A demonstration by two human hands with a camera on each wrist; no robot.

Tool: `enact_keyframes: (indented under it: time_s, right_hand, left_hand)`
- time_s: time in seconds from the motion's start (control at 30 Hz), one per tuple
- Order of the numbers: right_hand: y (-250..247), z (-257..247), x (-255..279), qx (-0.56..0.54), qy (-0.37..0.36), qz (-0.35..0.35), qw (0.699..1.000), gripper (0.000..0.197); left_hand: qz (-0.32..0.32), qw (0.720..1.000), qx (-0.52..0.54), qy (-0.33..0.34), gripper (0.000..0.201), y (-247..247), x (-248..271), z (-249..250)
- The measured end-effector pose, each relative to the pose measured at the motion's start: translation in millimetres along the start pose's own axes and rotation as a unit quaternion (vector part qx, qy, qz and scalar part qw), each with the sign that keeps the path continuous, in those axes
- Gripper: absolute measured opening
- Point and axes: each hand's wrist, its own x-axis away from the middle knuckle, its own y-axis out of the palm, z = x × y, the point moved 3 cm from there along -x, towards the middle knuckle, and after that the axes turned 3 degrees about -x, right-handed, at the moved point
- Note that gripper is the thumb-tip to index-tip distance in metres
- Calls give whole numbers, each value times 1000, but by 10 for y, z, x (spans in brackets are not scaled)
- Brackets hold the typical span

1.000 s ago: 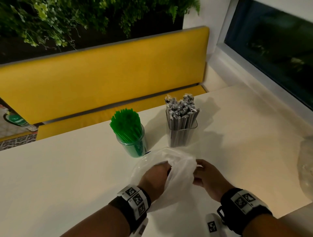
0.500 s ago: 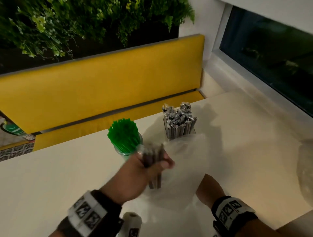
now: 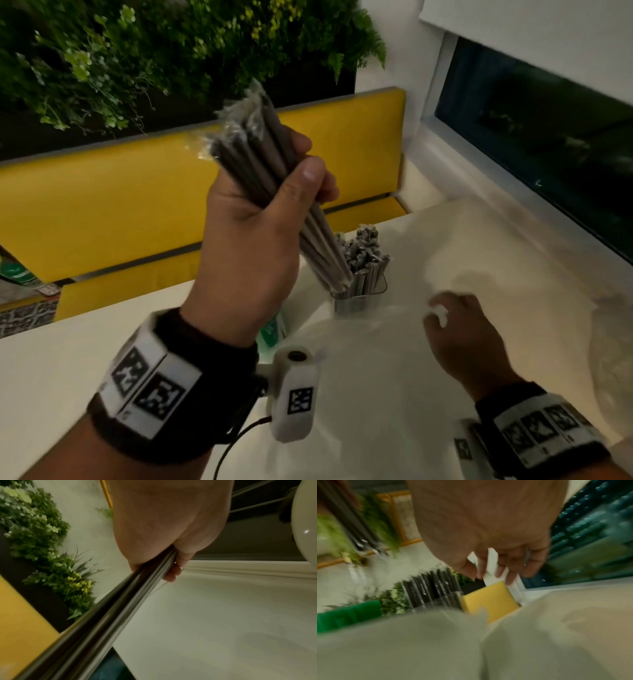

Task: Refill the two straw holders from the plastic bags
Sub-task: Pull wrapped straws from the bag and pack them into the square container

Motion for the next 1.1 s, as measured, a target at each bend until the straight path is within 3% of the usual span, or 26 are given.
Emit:
enact_keyframes:
  time_s: [0.07, 0.13, 0.2, 0.3, 0.5, 0.57, 0.63, 0.67, 0.73, 0.77, 0.8, 0.9, 0.97, 1.0, 1.07, 1.1]
  right_hand:
    - [-37, -336, -132, -29, -63, 34, 997, 23]
    - [60, -577, -243, 7, -97, -17, 995, 27]
    - [223, -628, -300, 33, -86, -72, 993, 24]
    - [363, -582, -313, -33, -48, -102, 993, 18]
    - [384, -548, -416, -14, -62, -108, 992, 16]
    - [377, -558, -440, -2, -74, -104, 992, 16]
    - [378, -568, -441, 11, -85, -95, 992, 17]
    - [374, -574, -439, 20, -91, -90, 992, 17]
    - [354, -592, -433, 35, -96, -82, 991, 16]
    - [342, -604, -431, 39, -100, -80, 991, 14]
    - [338, -606, -431, 40, -102, -79, 991, 13]
    - [330, -618, -430, 38, -100, -82, 991, 12]
    - [342, -622, -436, 40, -101, -82, 991, 11]
    - [349, -624, -439, 40, -102, -79, 991, 11]
    - [365, -628, -450, 39, -101, -80, 991, 11]
    - [365, -630, -454, 39, -100, -80, 991, 11]
  left_hand:
    - [4, 999, 14, -31, 11, 157, -45, -175]
    - [8, 998, 5, -62, 10, 320, -80, -378]
    - [16, 995, -8, -93, 6, 439, -99, -624]
    - [63, 990, -26, -125, 3, 473, -117, -992]
    - [154, 982, -53, -94, 8, 403, -200, -1322]
    - [128, 981, -103, -100, 3, 416, -192, -1415]
    - [61, 973, -191, -117, 16, 437, -119, -1538]
    - [19, 956, -266, -121, 25, 433, -68, -1616]
    - [-61, 895, -422, -127, 45, 372, 40, -1776]
    - [-88, 877, -452, -136, 55, 316, 81, -1839]
    - [-113, 877, -442, -149, 61, 258, 100, -1856]
    - [-158, 915, -325, -180, 88, 126, 80, -1635]
    - [-142, 934, -279, -171, 100, 117, -44, -1288]
    - [-121, 943, -274, -142, 95, 141, -148, -1103]
    - [-97, 932, -348, -37, 78, 287, -348, -897]
    - [-111, 900, -422, 4, 73, 399, -418, -923]
